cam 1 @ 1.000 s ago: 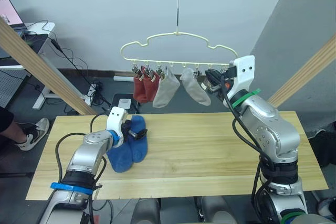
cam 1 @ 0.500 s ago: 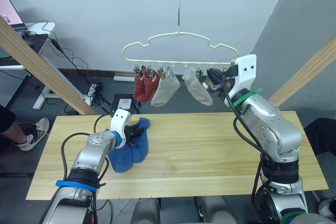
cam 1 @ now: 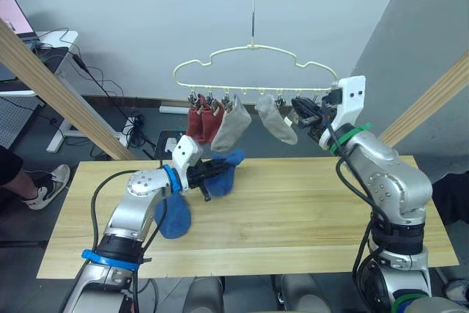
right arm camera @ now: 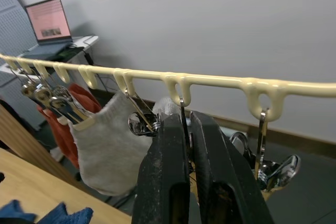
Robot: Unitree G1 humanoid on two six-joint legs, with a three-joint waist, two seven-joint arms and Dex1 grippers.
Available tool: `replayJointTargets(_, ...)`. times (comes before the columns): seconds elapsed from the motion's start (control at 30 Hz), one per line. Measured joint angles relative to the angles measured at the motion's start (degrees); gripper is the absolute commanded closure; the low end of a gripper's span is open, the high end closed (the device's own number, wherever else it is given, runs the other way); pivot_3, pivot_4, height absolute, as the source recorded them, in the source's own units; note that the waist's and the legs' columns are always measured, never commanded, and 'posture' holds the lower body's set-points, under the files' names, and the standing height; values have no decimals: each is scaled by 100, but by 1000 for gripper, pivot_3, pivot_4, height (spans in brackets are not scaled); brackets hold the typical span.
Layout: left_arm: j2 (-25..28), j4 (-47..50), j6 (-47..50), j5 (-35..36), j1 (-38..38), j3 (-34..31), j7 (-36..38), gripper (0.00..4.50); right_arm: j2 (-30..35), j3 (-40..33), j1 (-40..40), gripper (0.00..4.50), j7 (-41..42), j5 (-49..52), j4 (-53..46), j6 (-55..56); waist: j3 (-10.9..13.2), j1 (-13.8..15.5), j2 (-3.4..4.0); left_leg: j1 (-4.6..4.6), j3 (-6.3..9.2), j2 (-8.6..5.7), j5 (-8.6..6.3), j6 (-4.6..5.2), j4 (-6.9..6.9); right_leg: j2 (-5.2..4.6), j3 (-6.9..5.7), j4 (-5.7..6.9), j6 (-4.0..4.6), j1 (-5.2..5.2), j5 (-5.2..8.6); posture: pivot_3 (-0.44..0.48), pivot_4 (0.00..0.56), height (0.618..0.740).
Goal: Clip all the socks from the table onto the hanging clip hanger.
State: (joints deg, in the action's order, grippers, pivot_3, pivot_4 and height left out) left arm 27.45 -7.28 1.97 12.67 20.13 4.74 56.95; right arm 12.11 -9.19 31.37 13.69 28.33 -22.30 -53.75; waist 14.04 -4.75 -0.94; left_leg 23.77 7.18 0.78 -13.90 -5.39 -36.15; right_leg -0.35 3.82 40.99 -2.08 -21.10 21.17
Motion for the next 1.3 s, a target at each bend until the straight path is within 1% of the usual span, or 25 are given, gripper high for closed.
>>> replayJointTargets(0.1, -6, 89, -591, 27, 105, 6, 250, 4477, -11, -395, 184, 4500, -82, 464, 15, -584, 0, -2, 0, 0, -1, -1, 0, 1, 0, 0, 1, 0, 0, 1, 0, -75, 256, 740)
replayJointTargets(0.2, -135, 20, -1030, -2, 267, 36, 251, 4477, -178, -857, 410, 4500, -367, 884, 47, -1143, 0, 4, 0, 1, 0, -3, 0, 2, 0, -1, 0, 0, 0, 1, 0, -82, 256, 740)
replayJointTargets(0.47, -660, -198, -1592, -230, 394, 299, -13, 4477, -736, -1686, 866, 4500, -1198, 1726, 78, -2236, 0, -22, 1, 1, -3, -2, 1, 4, 1, 0, 2, 0, 0, -2, 0, -103, 253, 740)
replayJointTargets(0.57, -704, -298, -1788, -399, 451, 387, -66, 4477, -848, -1879, 922, 4500, -1436, 1982, 75, -2510, 0, -29, 1, 1, -4, -4, 2, 6, 1, 0, 4, 1, 0, -2, 0, -107, 252, 740)
replayJointTargets(0.87, -904, -914, -2347, -838, 840, 396, -581, 4477, -849, -2034, 990, 4500, -1787, 2373, -5, -2812, 0, -51, 1, 2, -7, -4, 4, 8, 2, 0, 5, 0, 0, -3, 0, -111, 250, 740)
replayJointTargets(1.3, -1069, -1112, -2479, -873, 922, 453, -768, 4477, -879, -2047, 989, 4500, -2197, 2733, -5, -2795, 0, -87, 1, 4, -7, -4, 5, 11, 3, 0, 3, 1, 0, -3, 0, -115, 240, 740)
